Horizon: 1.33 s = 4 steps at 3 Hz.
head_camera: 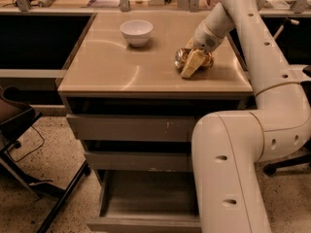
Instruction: Place orange can into bottom drawer
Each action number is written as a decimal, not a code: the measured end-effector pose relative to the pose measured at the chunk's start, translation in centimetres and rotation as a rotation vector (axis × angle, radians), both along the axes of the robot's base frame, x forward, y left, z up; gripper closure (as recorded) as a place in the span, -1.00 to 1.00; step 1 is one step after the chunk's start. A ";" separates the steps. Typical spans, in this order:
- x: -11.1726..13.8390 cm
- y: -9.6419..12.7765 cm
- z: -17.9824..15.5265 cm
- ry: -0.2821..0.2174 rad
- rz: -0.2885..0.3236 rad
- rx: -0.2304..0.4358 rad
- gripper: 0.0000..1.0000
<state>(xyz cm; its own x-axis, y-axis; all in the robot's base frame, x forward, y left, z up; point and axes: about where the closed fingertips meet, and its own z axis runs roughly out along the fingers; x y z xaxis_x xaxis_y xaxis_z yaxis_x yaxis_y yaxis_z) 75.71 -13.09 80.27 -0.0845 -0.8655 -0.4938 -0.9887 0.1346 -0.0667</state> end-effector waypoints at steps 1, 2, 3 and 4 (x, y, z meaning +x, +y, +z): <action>0.0 0.0 0.0 0.000 0.000 0.000 1.00; 0.0 0.0 0.0 0.000 0.000 0.000 1.00; 0.0 0.0 0.0 0.000 0.000 0.000 1.00; 0.0 0.0 0.9 0.000 0.000 0.000 1.00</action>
Offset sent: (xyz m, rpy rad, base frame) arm -0.4163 -0.0137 0.2538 -0.3362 -0.8726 -0.3884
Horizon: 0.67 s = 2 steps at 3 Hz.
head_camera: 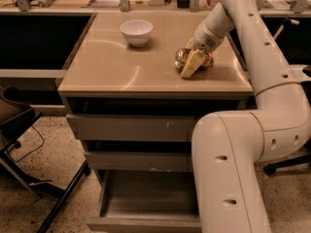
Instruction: Place orange can into bottom drawer
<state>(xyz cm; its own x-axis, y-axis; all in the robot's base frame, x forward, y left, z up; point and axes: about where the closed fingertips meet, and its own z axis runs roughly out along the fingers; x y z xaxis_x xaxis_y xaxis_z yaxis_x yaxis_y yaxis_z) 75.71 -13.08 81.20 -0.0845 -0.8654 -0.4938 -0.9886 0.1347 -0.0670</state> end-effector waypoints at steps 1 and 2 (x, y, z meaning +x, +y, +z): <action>0.0 0.0 -0.1 0.000 0.000 0.000 1.00; 0.0 0.0 -0.1 0.000 0.000 0.000 1.00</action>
Offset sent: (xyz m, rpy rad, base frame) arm -0.2467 -0.0145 0.2361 -0.0551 -0.6557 0.0472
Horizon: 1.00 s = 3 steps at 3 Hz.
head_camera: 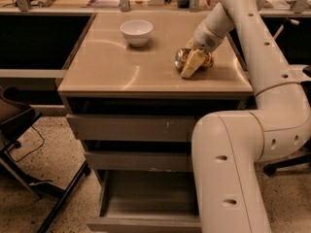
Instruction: Place orange can into bottom drawer
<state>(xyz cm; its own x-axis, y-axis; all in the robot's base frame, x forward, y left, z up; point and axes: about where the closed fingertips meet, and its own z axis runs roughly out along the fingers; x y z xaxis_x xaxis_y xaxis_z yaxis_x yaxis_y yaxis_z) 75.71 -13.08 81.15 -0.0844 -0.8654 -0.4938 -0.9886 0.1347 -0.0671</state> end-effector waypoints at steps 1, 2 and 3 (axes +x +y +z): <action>0.0 0.0 0.0 0.000 0.000 0.000 1.00; 0.0 0.0 0.0 0.000 0.000 0.000 0.65; 0.0 0.0 0.0 0.000 0.000 0.000 0.21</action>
Offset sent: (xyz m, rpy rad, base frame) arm 0.0000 0.0000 -0.0014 0.0000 -0.0001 0.0000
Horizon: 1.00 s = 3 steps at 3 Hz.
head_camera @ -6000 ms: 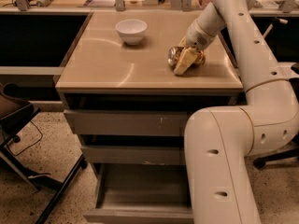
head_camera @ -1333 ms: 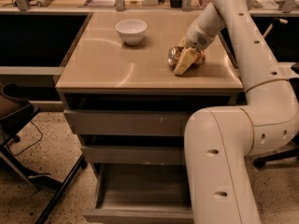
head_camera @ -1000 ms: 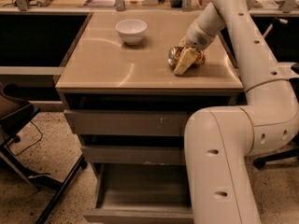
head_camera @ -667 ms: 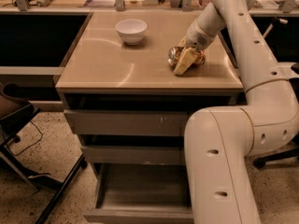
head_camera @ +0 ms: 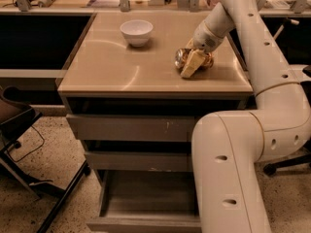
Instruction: Place orange can into bottom drawer
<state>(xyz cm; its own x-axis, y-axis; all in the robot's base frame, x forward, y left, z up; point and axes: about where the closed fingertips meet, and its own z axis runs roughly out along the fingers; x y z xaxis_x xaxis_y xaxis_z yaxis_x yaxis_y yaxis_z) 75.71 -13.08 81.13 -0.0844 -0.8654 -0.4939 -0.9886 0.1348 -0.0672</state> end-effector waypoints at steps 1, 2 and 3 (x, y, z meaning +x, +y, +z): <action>0.0 0.0 -0.8 0.000 0.000 0.000 -0.28; 0.0 0.0 -0.8 0.000 0.000 0.000 -0.74; 0.0 0.0 0.1 0.000 0.000 0.000 -1.00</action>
Offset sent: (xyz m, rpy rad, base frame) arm 0.0000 0.0000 -0.0006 0.0000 0.0000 0.0000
